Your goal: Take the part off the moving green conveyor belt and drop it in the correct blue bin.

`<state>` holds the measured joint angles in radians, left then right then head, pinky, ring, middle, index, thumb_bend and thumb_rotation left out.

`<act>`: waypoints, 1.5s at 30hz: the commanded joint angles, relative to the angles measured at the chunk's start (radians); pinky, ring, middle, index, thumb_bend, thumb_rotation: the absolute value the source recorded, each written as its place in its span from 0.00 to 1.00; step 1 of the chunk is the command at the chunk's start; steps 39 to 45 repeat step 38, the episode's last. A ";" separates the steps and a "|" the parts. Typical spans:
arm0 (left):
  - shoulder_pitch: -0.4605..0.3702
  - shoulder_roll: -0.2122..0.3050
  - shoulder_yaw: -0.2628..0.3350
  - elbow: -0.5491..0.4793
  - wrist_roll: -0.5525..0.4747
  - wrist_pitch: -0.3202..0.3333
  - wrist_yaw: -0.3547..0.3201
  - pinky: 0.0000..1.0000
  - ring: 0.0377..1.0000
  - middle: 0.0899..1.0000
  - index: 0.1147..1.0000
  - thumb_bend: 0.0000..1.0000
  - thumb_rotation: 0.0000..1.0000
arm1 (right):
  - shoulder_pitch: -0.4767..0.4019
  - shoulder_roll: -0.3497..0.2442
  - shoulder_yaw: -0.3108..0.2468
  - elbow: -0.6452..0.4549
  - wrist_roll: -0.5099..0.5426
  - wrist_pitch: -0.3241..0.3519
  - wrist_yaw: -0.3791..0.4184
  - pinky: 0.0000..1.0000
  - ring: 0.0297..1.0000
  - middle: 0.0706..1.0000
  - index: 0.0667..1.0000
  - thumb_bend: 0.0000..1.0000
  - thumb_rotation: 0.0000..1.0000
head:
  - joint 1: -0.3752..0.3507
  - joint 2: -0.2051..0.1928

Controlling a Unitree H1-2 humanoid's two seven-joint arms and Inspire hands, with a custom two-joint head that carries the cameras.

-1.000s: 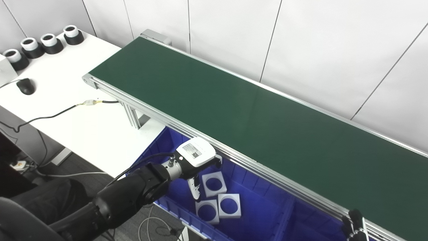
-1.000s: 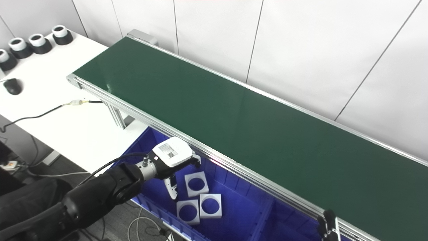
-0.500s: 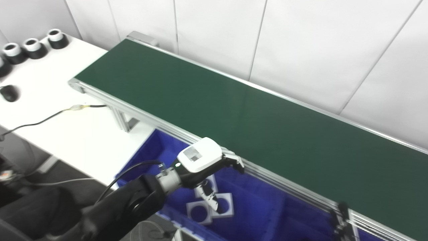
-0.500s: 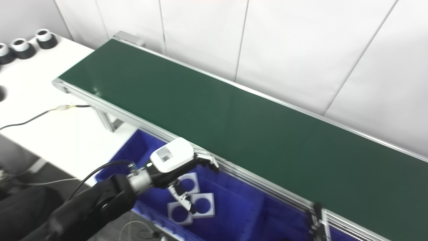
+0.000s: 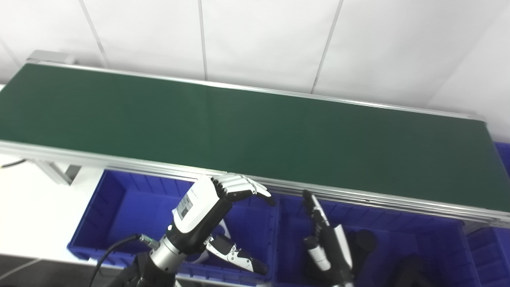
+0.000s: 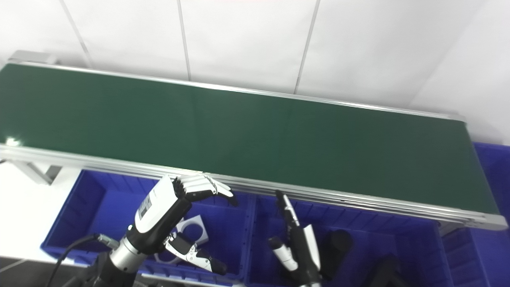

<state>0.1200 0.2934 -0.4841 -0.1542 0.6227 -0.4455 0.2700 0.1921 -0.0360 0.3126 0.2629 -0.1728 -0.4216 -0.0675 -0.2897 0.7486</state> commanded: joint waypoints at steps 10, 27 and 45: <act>-0.083 -0.021 -0.067 0.309 -0.289 -0.024 -0.027 0.75 0.87 0.90 0.89 0.87 0.69 | -0.069 0.007 0.142 0.057 -0.092 -0.048 -0.258 0.99 0.99 0.99 0.96 0.90 0.99 | -0.167 -0.042; -0.054 -0.089 -0.089 0.418 -0.533 -0.024 -0.259 1.00 1.00 1.00 1.00 0.91 0.99 | -0.053 -0.107 0.240 0.021 -0.062 -0.048 -0.376 1.00 1.00 1.00 0.97 0.90 1.00 | 0.040 -0.065; 0.006 -0.195 -0.048 0.413 -0.499 -0.024 -0.226 1.00 1.00 1.00 1.00 0.86 1.00 | -0.042 -0.167 0.252 -0.026 -0.049 -0.048 -0.374 1.00 1.00 1.00 0.98 0.93 1.00 | 0.173 -0.076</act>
